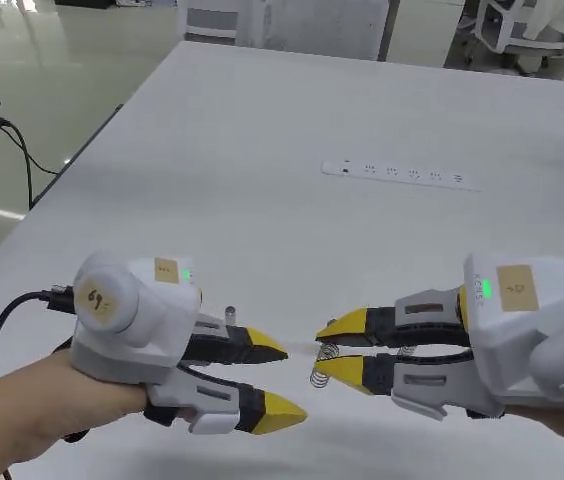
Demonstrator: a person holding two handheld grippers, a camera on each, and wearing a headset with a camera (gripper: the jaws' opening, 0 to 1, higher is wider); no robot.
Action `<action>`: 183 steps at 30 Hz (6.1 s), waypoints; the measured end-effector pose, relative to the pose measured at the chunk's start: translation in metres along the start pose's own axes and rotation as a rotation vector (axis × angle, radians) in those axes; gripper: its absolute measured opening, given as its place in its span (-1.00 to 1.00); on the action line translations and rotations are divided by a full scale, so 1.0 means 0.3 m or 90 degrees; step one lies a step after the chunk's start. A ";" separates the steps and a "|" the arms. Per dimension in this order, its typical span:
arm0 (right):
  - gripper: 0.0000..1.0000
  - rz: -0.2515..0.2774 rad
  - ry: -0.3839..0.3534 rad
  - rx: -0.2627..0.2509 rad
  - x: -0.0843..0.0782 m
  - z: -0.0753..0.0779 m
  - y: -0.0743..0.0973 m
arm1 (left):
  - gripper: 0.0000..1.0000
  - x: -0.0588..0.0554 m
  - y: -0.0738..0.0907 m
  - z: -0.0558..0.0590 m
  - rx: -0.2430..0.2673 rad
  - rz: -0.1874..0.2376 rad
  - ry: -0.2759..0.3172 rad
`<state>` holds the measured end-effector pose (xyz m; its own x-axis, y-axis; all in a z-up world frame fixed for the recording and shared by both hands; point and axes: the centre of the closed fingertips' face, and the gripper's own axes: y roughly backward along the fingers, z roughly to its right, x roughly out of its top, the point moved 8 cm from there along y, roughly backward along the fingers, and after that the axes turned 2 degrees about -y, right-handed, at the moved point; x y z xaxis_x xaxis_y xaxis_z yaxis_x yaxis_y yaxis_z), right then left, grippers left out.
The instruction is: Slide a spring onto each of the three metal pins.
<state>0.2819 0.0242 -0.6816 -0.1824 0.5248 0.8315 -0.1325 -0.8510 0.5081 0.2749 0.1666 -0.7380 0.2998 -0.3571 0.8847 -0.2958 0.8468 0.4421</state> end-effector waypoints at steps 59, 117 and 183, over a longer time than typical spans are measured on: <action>-0.85 0.009 -0.008 -0.041 0.065 0.133 -0.090 | 0.96 -0.132 0.283 -0.100 0.199 0.055 0.078; -0.84 -0.002 -0.133 -0.043 0.030 0.245 -0.387 | 0.93 -0.167 0.303 -0.098 0.210 0.060 0.115; -0.06 0.026 -0.207 -0.104 -0.094 0.104 -0.220 | 0.92 -0.026 0.246 -0.098 0.217 0.083 0.060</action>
<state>0.3262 0.0651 -0.7315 0.1253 0.4346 0.8919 -0.2908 -0.8434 0.4519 0.2773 0.2435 -0.7167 0.3178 -0.2040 0.9260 -0.6170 0.6971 0.3653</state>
